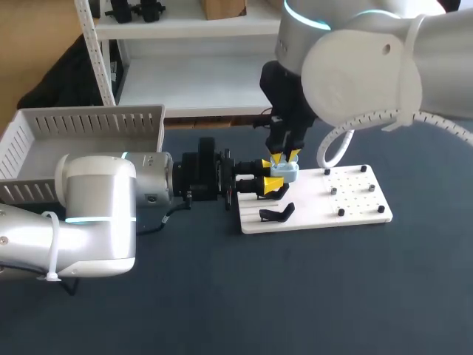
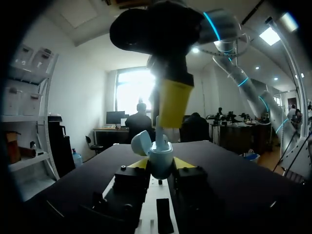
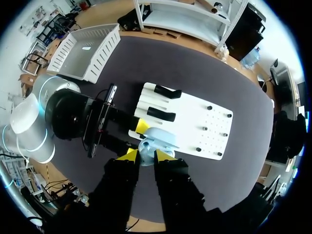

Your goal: Pick up each earbud case from the left stands, insert the matching earbuds, close the lid, and place the case in the box.

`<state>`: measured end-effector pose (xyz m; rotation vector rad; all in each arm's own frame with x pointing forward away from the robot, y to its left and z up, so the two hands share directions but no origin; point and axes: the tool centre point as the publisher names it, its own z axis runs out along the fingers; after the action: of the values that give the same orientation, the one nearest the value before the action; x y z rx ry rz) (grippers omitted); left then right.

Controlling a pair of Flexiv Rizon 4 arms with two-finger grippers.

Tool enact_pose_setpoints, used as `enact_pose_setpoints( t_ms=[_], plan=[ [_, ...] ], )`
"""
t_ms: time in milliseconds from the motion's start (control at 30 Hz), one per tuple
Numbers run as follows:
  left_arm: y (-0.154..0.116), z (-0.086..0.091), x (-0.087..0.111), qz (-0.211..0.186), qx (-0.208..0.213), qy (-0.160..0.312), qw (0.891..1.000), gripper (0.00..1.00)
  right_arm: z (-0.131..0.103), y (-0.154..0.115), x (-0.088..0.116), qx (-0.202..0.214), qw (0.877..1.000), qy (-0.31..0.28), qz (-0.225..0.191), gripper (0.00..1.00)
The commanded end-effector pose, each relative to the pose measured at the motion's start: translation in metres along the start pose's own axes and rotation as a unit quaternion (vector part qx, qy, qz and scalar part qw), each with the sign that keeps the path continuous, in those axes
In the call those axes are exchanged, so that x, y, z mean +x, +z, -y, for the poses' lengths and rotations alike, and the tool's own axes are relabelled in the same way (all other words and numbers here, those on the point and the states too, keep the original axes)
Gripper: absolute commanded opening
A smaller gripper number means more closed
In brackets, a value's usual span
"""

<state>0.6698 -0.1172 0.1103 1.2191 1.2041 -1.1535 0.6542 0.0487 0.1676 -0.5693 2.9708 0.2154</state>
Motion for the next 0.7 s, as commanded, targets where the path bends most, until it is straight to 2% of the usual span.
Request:
enact_pose_setpoints(
  t_ms=[33,700],
  plan=[
    [0.0004,0.0002,0.0008,0.001,-0.001,0.001,1.0,0.0,0.0,0.0009,0.0031,-0.001,1.0,0.0,0.002,0.0],
    [0.0004,0.0002,0.0008,0.001,-0.001,0.001,1.0,0.0,-0.0017,0.0024,0.0037,-0.005,1.0,-0.001,0.002,0.0]
  ],
)
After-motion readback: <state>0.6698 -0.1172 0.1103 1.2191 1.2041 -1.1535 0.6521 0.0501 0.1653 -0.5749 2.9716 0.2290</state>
